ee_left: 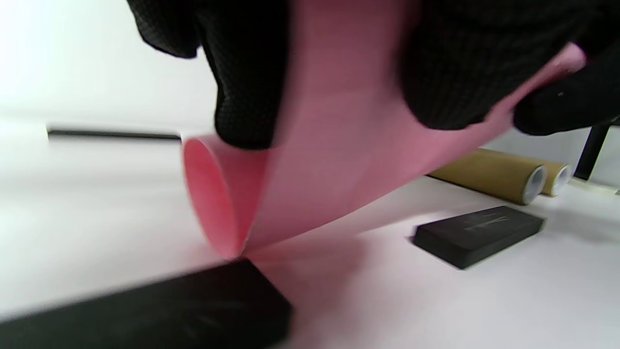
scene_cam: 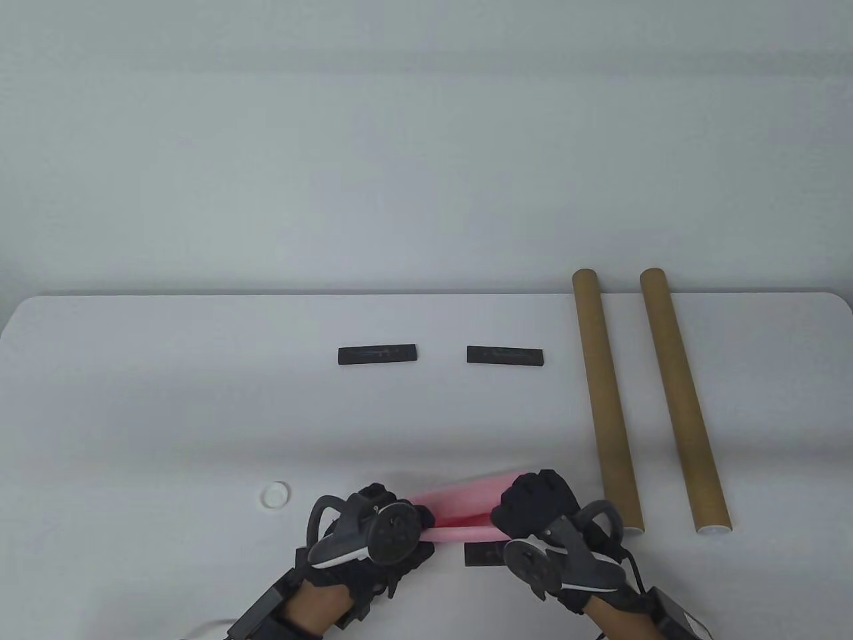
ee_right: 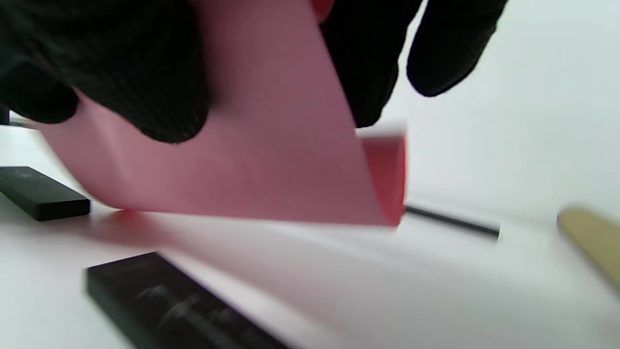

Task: Roll up papers and store in mailing tubes

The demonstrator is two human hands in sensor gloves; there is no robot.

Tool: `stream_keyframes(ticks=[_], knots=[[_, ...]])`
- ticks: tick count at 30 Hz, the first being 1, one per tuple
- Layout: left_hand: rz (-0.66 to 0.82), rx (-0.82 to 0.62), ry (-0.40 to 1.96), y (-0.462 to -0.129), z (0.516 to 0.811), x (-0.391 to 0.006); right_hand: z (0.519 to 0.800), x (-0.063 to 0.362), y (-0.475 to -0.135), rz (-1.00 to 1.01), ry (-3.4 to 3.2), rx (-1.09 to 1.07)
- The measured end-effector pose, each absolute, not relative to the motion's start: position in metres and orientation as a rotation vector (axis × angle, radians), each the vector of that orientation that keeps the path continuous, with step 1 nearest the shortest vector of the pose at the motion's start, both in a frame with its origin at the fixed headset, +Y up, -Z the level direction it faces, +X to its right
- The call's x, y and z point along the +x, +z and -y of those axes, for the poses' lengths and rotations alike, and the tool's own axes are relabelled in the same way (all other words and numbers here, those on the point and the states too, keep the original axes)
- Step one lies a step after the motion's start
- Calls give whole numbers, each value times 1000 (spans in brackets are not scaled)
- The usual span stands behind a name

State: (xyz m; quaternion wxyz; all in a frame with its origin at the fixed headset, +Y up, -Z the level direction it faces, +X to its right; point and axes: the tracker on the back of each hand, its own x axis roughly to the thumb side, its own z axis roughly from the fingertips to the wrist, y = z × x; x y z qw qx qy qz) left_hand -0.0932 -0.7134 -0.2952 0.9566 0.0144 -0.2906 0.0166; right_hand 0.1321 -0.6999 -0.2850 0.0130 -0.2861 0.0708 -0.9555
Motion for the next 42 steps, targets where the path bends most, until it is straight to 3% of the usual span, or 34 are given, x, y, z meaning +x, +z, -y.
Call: stream_keyframes(ticks=[5, 9, 12, 14, 17, 21, 26, 28, 30, 32, 35, 38, 40, 42], knots=[[678, 235, -229, -284, 709, -85, 702, 144, -296, 116, -3262, -869], [686, 251, -217, -283, 709, -80, 703, 145, -297, 225, -3333, -865], [639, 145, -91, -290, 710, -86, 700, 141, -286, -78, -3158, -928], [578, -35, 119, -297, 712, -93, 695, 135, -276, -366, -2891, -974], [559, -133, 276, -301, 713, -98, 693, 131, -271, -478, -2827, -952], [556, -26, 113, -295, 714, -95, 696, 132, -279, -313, -2956, -922], [667, 234, -221, -280, 709, -80, 700, 142, -291, 56, -3217, -861], [681, 259, -240, -279, 707, -77, 701, 146, -295, 231, -3340, -864], [678, 260, -211, -279, 707, -76, 702, 147, -295, 284, -3378, -865], [654, 225, -179, -283, 709, -77, 700, 147, -291, 187, -3311, -889], [608, 65, -5, -294, 714, -88, 692, 142, -277, -256, -2990, -947], [567, -81, 188, -302, 719, -98, 688, 139, -271, -444, -2862, -942], [577, -78, 139, -303, 719, -98, 687, 139, -273, -428, -2935, -930], [586, 31, 33, -296, 716, -94, 686, 143, -280, -241, -3046, -911]])
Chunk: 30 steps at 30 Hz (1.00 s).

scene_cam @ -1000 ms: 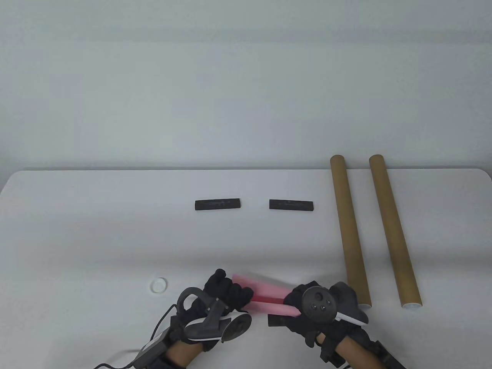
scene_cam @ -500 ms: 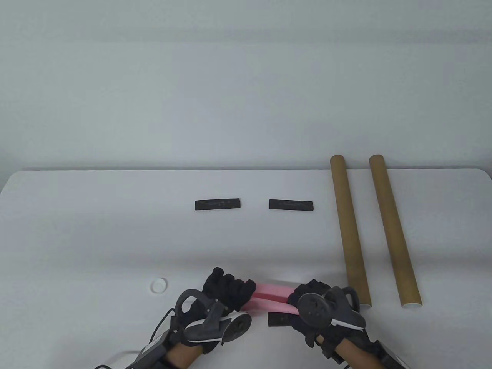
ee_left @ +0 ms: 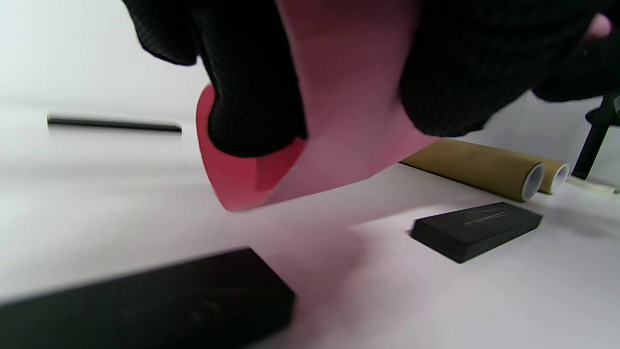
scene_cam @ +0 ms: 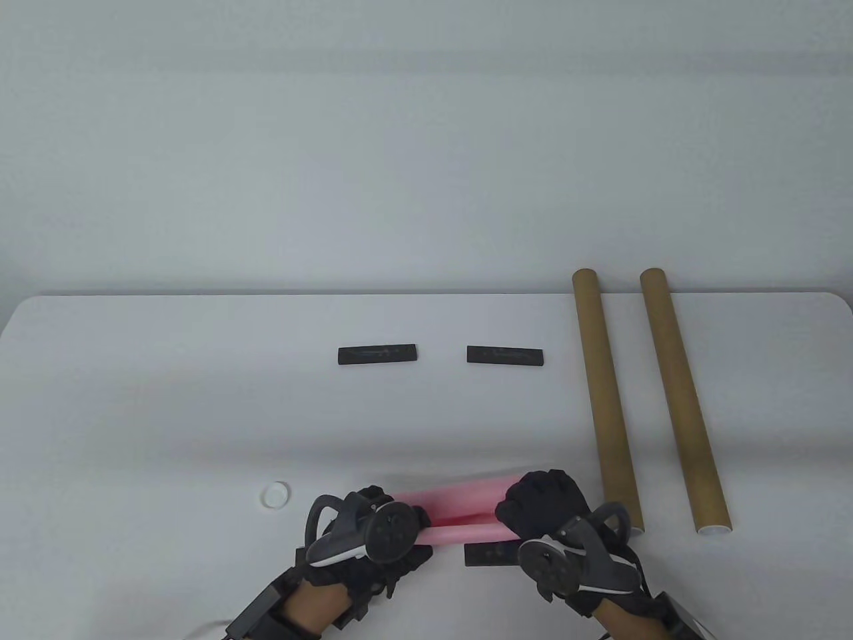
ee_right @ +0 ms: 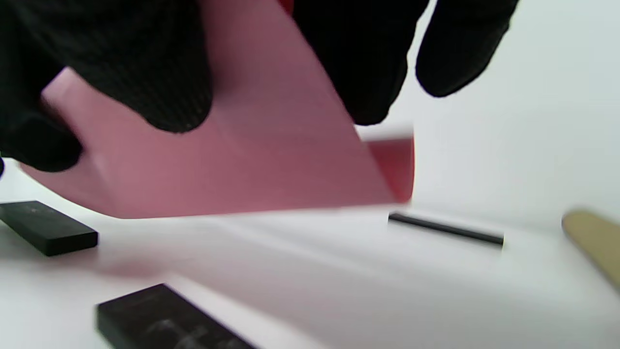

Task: Roll up papers and store in mailing tubes

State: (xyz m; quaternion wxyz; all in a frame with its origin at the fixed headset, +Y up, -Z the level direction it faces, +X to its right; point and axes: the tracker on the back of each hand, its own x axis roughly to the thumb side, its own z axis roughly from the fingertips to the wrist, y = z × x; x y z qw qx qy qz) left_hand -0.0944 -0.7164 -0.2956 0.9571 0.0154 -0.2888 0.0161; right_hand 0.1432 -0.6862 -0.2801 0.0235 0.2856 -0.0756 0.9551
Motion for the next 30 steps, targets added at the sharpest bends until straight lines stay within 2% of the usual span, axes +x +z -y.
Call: stream_keyframes(ticks=[3, 5, 9, 10, 12, 14, 16, 17, 21, 25, 27, 30], knots=[[653, 221, -236, -285, 710, -85, 689, 151, -287, 76, 2892, 820], [676, 278, -255, -281, 706, -83, 691, 157, -291, -37, 2808, 765], [671, 277, -208, -282, 706, -82, 694, 162, -296, -175, 2668, 719], [667, 263, -193, -283, 706, -83, 693, 161, -294, -158, 2682, 722], [618, 145, -62, -290, 709, -88, 688, 158, -287, 85, 2821, 717], [592, 25, 70, -297, 714, -94, 684, 152, -279, 322, 2936, 845], [567, -80, 164, -302, 718, -97, 684, 146, -272, 481, 2987, 964], [574, -109, 185, -303, 719, -98, 685, 145, -271, 495, 2988, 958], [569, -84, 131, -300, 719, -97, 687, 145, -277, 330, 2936, 902], [623, 161, -127, -290, 712, -91, 692, 154, -289, 21, 2826, 773], [633, 234, -196, -287, 709, -88, 695, 157, -293, -117, 2723, 736], [601, 218, -144, -289, 707, -89, 695, 157, -292, -112, 2716, 750]])
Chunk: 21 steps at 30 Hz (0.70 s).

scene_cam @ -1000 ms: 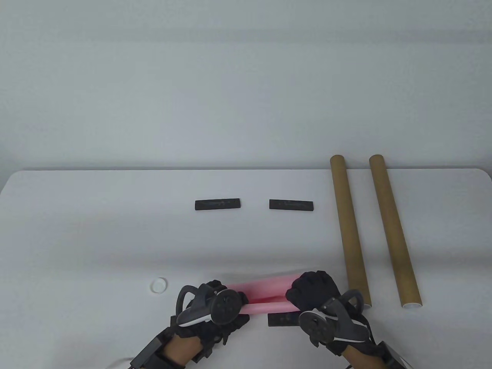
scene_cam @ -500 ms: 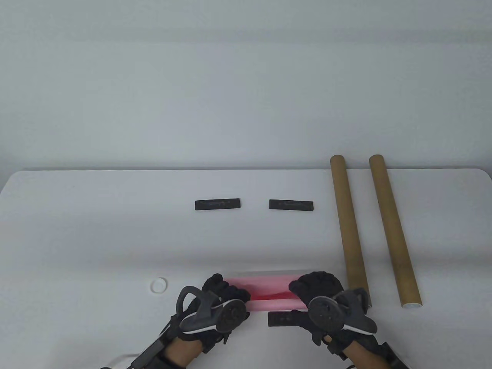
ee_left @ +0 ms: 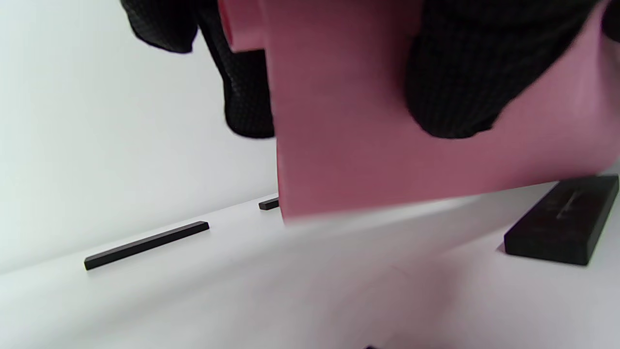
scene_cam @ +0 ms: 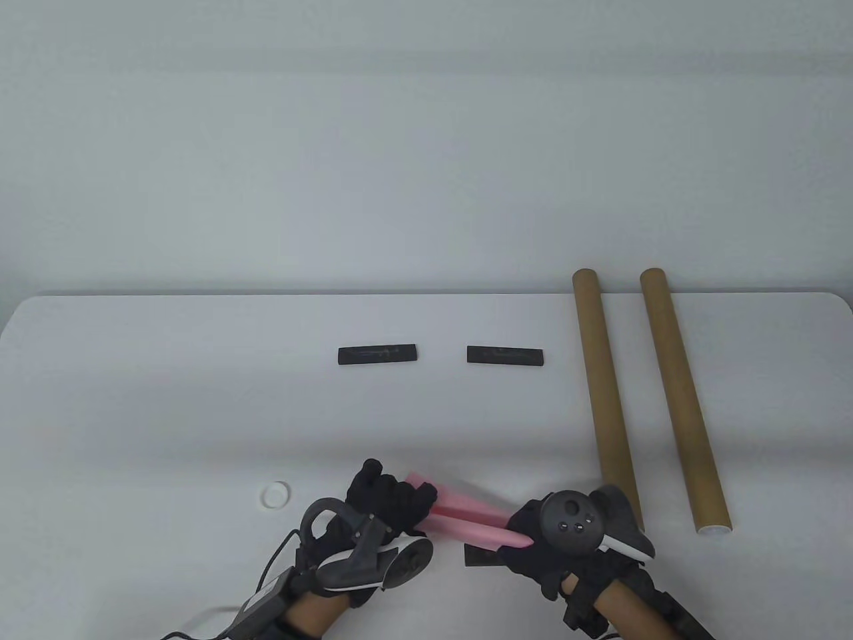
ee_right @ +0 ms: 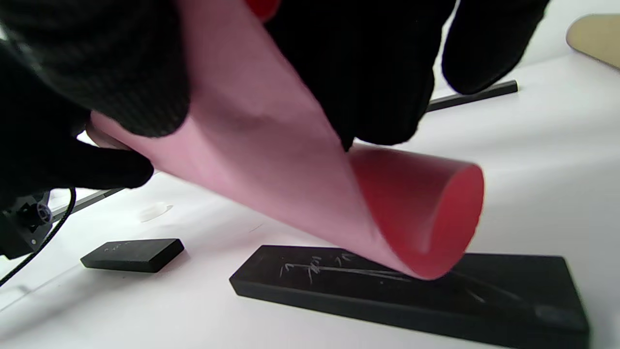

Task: Roll up papers and store in mailing tubes

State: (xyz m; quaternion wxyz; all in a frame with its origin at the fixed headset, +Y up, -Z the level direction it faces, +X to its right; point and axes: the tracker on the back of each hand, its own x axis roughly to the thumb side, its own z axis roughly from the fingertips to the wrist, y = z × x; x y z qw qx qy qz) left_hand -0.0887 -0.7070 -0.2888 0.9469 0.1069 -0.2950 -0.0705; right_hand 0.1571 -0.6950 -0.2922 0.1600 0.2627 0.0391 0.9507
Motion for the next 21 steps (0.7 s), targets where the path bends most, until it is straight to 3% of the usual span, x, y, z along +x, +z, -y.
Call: stream_keyframes(ticks=[6, 10, 14, 17, 19, 21], knots=[[549, -63, 162, -306, 717, -104, 685, 146, -273, 459, 2967, 980], [548, -29, 103, -304, 718, -104, 685, 149, -278, 294, 2863, 906], [605, 181, -132, -294, 712, -95, 693, 154, -288, 60, 2846, 856], [614, 278, -177, -289, 706, -92, 696, 157, -292, -54, 2756, 818], [604, 267, -145, -290, 704, -93, 696, 158, -291, -34, 2751, 803], [598, 205, -82, -294, 706, -96, 693, 156, -286, 136, 2821, 835]])
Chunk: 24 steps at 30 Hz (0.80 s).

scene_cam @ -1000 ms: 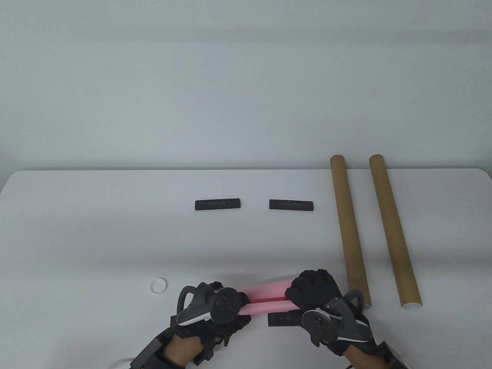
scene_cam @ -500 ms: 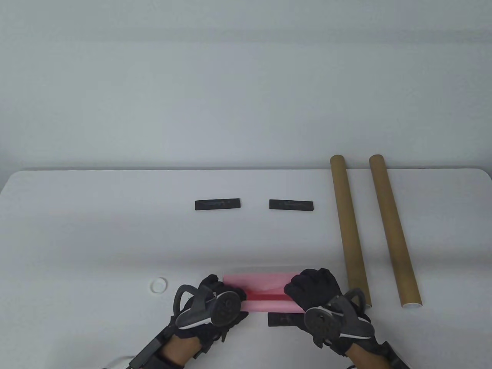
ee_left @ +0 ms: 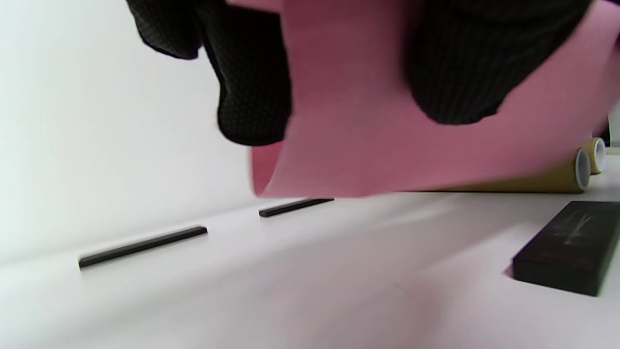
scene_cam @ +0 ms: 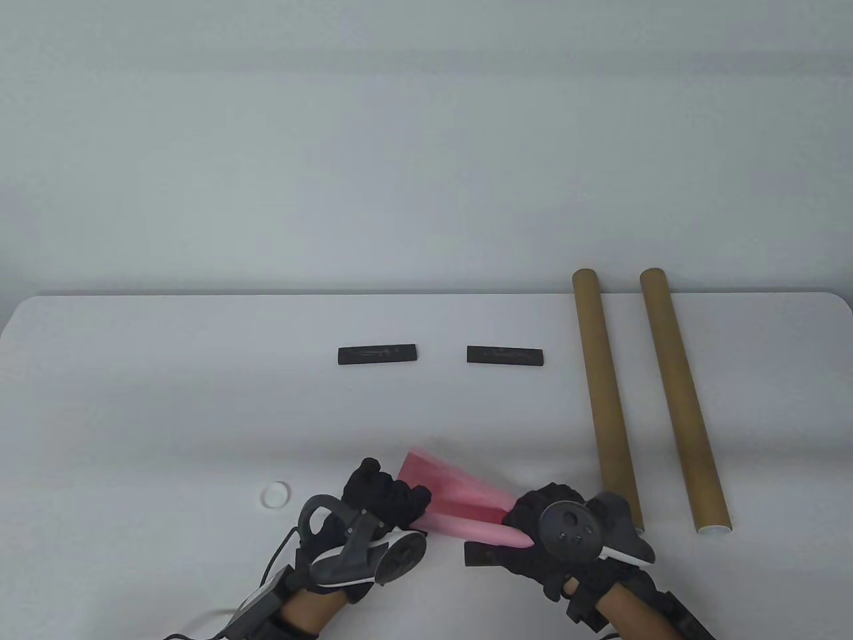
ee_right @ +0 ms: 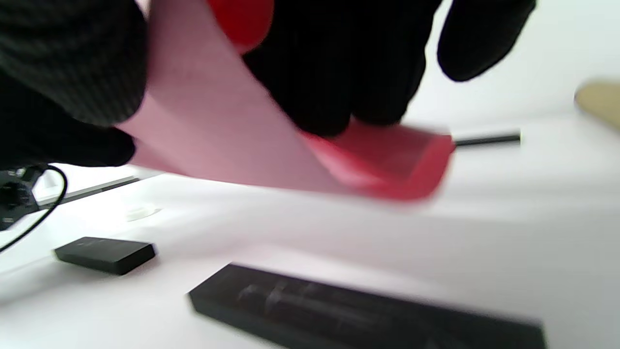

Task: Roll up papers and store in mailing tubes

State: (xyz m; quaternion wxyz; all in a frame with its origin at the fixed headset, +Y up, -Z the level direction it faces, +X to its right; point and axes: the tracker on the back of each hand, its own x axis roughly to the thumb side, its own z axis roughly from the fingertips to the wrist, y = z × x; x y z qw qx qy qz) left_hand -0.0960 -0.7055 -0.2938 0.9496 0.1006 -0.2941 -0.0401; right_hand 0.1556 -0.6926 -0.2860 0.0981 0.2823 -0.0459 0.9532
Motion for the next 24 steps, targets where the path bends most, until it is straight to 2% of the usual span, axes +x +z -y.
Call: stream_keyframes(ticks=[3, 6, 9, 13, 15, 20, 24], knots=[[581, 78, 42, -300, 710, -101, 687, 148, -275, 387, 2917, 972], [573, 3, 105, -302, 715, -102, 686, 145, -274, 380, 2892, 964], [585, 56, 16, -298, 716, -100, 688, 147, -278, 299, 2882, 945], [629, 217, -125, -291, 711, -92, 691, 152, -284, 185, 2872, 916], [635, 238, -133, -290, 708, -92, 692, 153, -285, 126, 2855, 882], [598, 84, 34, -298, 711, -98, 688, 148, -275, 396, 2933, 972], [604, 78, 27, -297, 713, -97, 688, 148, -276, 386, 2879, 927]])
